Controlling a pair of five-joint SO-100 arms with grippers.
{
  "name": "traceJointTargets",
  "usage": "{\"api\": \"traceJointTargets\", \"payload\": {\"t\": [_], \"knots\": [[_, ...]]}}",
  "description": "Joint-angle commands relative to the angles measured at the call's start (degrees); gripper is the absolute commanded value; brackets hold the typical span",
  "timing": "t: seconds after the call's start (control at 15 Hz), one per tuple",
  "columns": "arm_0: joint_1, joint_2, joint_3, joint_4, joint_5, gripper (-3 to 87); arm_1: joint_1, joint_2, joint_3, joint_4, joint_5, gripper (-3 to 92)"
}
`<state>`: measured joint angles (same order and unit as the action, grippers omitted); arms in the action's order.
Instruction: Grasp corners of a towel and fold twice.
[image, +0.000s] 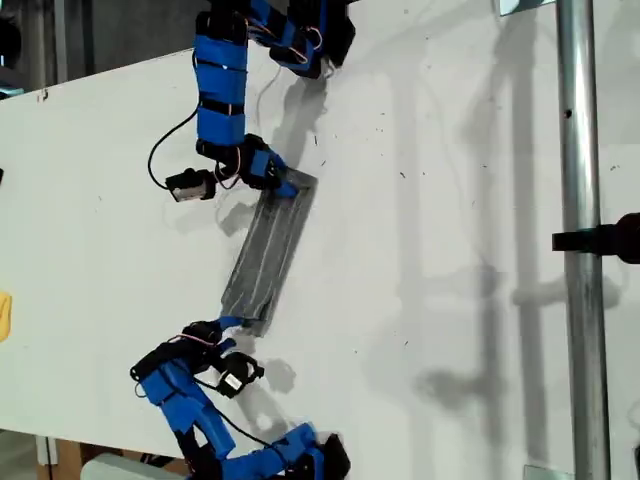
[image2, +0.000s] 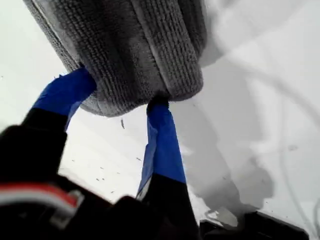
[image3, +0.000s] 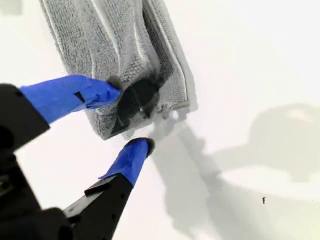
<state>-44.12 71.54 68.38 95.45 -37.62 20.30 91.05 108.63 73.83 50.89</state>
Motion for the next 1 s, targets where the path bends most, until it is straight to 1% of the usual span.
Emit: {"api": "traceJointTargets", "payload": {"t": [0.0,0.2,0.33,0.4,0.53,0.67,0.73,0.8,0.87,0.93], "knots": [[-2.2,11.2,2.3,1.1,0.4,14.7,4.5,13.1,3.3,4.6,1.2,26.7],[-2.3,22.7,7.8,1.2,-0.7,14.2,7.6,27.8,8.5,10.2,2.1,27.9],[-1.1,32.8,12.6,1.2,-3.4,14.0,6.8,39.0,10.2,14.9,4.5,28.1],[0.3,38.8,15.7,1.2,-5.4,14.1,4.4,44.5,10.8,16.9,7.4,28.2],[5.4,52.0,25.0,0.4,-11.5,14.7,-3.1,53.4,12.4,19.8,17.3,28.4],[12.6,67.2,36.5,-0.9,-18.9,14.2,-12.4,65.1,19.2,23.0,31.7,28.3],[17.3,74.4,41.5,-0.9,-23.7,13.7,-17.6,72.1,22.6,25.2,38.5,28.6],[22.9,80.5,45.7,-1.7,-28.4,12.9,-22.2,74.2,22.4,25.5,42.3,28.7],[27.9,85.3,50.7,-2.9,-33.2,12.1,-24.7,73.1,22.1,26.0,44.2,28.9],[33.1,89.2,56.5,-5.2,-36.5,9.8,-26.1,71.6,21.9,26.5,45.6,29.8]]}}
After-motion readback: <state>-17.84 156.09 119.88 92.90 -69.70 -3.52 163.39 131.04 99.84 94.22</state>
